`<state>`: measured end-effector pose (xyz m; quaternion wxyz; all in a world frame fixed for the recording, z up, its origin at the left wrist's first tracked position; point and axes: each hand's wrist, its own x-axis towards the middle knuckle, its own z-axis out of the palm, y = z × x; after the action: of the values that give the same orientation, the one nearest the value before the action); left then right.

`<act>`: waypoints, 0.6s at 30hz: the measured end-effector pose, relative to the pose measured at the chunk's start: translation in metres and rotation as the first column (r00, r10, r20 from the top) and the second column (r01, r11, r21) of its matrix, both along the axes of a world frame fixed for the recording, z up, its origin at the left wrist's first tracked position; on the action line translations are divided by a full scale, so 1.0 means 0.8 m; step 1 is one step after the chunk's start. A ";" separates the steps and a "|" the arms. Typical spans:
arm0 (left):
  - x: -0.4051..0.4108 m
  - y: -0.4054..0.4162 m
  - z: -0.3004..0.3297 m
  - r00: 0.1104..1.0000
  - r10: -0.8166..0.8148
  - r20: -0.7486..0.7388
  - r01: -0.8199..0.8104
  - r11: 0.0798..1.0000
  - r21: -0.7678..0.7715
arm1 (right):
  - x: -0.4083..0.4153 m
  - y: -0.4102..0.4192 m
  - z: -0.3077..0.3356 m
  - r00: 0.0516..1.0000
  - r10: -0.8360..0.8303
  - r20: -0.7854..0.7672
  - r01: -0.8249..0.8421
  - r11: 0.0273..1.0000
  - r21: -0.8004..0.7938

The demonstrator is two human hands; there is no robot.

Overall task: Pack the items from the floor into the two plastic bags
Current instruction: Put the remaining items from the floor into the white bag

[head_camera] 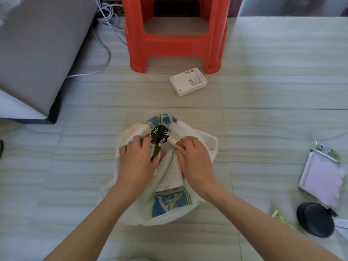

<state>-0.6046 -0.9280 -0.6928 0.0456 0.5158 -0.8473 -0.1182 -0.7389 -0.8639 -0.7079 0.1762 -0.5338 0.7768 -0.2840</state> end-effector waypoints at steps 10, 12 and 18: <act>-0.027 -0.048 -0.001 0.989 -0.145 -0.035 0.141 0.985 -0.105 | -0.105 0.001 -0.035 0.982 -0.138 -0.125 0.132 0.990 -0.060; -0.052 -0.070 0.001 0.980 -0.192 -0.050 0.184 0.974 -0.133 | -0.145 -0.004 -0.063 0.969 -0.196 -0.148 0.223 0.954 0.201; -0.143 -0.158 -0.015 0.950 -0.310 0.031 0.309 0.950 0.037 | -0.214 -0.009 -0.114 0.990 0.013 -0.143 0.095 0.684 0.723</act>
<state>-0.7188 -1.0541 -0.7048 0.0030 0.3793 -0.9164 -0.1281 -0.9104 -0.8712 -0.7988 0.3136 -0.4205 0.8475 0.0807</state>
